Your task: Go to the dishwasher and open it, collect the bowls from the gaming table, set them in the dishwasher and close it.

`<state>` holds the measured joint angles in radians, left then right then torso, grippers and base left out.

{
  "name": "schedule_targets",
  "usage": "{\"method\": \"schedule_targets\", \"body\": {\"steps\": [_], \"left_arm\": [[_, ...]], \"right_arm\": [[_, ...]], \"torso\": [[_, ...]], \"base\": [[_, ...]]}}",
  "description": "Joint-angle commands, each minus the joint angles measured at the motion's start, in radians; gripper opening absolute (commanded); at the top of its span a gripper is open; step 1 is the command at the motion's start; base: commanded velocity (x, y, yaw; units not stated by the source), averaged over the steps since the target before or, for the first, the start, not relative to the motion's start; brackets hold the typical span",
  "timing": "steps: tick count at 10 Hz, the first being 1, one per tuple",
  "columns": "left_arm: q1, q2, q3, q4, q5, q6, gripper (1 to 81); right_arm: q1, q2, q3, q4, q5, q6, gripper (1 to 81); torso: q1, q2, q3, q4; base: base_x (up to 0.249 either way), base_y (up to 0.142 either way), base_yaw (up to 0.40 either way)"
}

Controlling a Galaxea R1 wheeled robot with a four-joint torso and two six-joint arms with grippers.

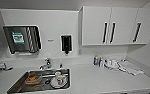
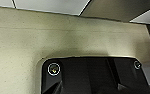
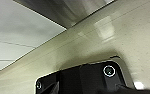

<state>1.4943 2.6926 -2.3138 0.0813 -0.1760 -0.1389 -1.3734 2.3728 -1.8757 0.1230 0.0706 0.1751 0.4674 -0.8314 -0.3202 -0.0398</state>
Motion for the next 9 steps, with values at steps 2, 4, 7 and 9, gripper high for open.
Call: {"method": "schedule_targets", "body": {"steps": [2, 4, 7, 9], "left_arm": [[-0.053, -0.009, 0.001, -0.020, 0.039, -0.004, 81.1], [-0.053, -0.002, -0.001, -0.025, 0.039, -0.004, 81.1], [-0.053, 0.007, -0.010, -0.026, 0.039, -0.004, 81.1], [-0.053, 0.009, -0.010, -0.026, 0.039, -0.002, 81.1]], "right_arm": [[0.122, -0.131, 0.089, 0.015, -0.041, 0.144, 81.1], [0.159, -0.183, 0.155, 0.015, -0.041, 0.185, 81.1], [0.191, -0.203, 0.182, 0.023, -0.045, 0.213, 81.1], [0.194, -0.199, 0.181, 0.018, -0.046, 0.213, 81.1]], "torso": [[0.084, -0.132, 0.000, 0.000], [0.130, -0.205, 0.000, 0.000], [0.197, -0.313, 0.000, 0.000], [0.245, -0.389, -0.080, 0.000]], "base": [[0.000, 0.000, 0.000], [0.000, 0.000, 0.000], [0.000, 0.000, 0.000], [0.000, 0.000, 0.000]]}}
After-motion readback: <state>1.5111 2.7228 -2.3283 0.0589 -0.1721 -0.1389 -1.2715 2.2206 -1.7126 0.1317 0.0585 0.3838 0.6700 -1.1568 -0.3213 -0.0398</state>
